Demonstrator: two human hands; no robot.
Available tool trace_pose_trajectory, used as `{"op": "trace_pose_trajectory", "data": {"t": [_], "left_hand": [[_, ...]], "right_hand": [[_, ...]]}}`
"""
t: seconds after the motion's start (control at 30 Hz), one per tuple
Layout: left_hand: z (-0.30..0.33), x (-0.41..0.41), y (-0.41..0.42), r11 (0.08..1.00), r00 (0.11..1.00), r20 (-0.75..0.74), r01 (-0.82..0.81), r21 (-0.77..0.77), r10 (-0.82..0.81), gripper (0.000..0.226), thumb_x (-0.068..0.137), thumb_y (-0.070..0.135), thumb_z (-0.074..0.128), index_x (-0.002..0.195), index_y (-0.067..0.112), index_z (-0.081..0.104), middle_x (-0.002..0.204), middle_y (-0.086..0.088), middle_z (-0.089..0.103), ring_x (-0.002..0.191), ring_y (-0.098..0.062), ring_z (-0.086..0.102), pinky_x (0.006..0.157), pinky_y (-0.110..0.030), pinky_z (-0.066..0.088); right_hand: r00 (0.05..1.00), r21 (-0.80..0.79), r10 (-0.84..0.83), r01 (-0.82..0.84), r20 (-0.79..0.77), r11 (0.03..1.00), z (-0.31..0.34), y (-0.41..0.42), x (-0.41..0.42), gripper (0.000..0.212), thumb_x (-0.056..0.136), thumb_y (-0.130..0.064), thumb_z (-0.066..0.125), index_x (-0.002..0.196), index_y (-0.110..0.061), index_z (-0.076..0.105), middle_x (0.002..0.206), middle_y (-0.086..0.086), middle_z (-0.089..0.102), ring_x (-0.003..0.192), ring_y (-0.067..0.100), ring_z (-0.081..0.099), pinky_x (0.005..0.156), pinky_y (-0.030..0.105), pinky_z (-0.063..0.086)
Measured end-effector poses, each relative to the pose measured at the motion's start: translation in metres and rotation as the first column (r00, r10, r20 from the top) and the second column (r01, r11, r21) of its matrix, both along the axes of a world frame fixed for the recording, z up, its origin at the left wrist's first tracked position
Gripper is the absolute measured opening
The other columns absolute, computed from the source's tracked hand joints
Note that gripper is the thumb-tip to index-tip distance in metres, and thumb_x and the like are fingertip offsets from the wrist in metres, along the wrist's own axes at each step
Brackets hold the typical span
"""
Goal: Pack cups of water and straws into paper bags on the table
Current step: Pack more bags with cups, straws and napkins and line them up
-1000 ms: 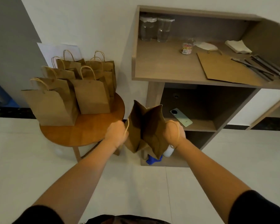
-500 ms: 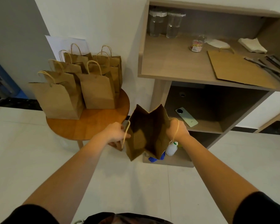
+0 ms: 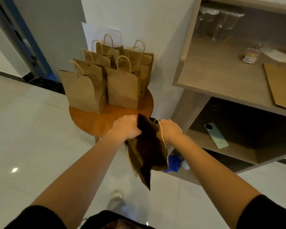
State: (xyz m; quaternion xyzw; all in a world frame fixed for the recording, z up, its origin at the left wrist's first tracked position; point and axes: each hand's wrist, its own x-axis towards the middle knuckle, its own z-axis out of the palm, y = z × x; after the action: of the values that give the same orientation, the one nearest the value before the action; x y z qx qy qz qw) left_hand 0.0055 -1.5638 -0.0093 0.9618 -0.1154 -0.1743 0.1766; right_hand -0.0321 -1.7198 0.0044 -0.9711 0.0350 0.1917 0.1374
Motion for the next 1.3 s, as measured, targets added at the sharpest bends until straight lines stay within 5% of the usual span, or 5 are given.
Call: {"op": "trace_pose_trajectory", "data": {"t": [0.37,0.63,0.93,1.13,1.3], "left_hand": [[-0.032,0.155,0.108,0.988,0.996,0.072,0.035,0.151,-0.046,0.024,0.101,0.025,0.036,0.109,0.015,0.056,0.1,-0.006,0.062,0.095,-0.026,0.06,0.077,-0.034,0.048],[-0.06,0.233,0.133,0.978,0.999,-0.034,-0.011,0.209,0.019,0.02,0.098,0.013,0.04,0.105,0.014,0.058,0.094,-0.005,0.06,0.093,-0.026,0.06,0.075,-0.033,0.051],[-0.072,0.259,0.137,0.965,0.988,-0.119,-0.07,0.255,0.103,0.019,0.096,0.033,0.045,0.103,0.017,0.053,0.088,-0.002,0.057,0.083,-0.023,0.057,0.065,-0.033,0.044],[-0.05,0.257,0.122,0.968,0.992,-0.013,-0.119,0.223,0.125,0.033,0.09,0.055,0.049,0.086,0.023,0.047,0.076,0.004,0.053,0.075,-0.017,0.057,0.067,-0.03,0.05],[-0.01,0.231,0.099,0.973,0.991,0.081,-0.122,0.198,0.108,0.02,0.097,0.036,0.042,0.087,0.02,0.05,0.075,0.001,0.053,0.069,-0.016,0.053,0.061,-0.03,0.042]], "right_hand": [[0.998,0.055,0.018,-0.015,-0.054,0.998,-0.029,0.064,0.181,0.011,0.091,-0.019,0.057,0.096,-0.011,0.063,0.084,0.004,0.058,0.075,0.022,0.056,0.065,0.03,0.043],[0.991,0.031,-0.056,0.061,-0.124,0.998,-0.056,0.104,0.27,0.012,0.09,-0.018,0.056,0.082,-0.011,0.062,0.075,0.005,0.059,0.071,0.023,0.059,0.062,0.032,0.048],[0.976,0.149,-0.058,0.09,-0.208,0.985,-0.058,0.11,0.306,0.024,0.082,-0.032,0.069,0.081,-0.009,0.064,0.072,0.004,0.058,0.065,0.018,0.055,0.054,0.027,0.04],[0.989,0.286,-0.142,0.145,-0.032,0.947,-0.035,0.098,0.297,0.029,0.087,-0.037,0.059,0.081,-0.01,0.064,0.071,0.006,0.061,0.069,0.021,0.06,0.061,0.033,0.048],[0.986,0.26,-0.159,0.142,0.047,0.955,-0.016,0.09,0.264,0.024,0.09,-0.028,0.053,0.071,-0.014,0.057,0.064,0.001,0.052,0.064,0.019,0.055,0.055,0.028,0.043]]}}
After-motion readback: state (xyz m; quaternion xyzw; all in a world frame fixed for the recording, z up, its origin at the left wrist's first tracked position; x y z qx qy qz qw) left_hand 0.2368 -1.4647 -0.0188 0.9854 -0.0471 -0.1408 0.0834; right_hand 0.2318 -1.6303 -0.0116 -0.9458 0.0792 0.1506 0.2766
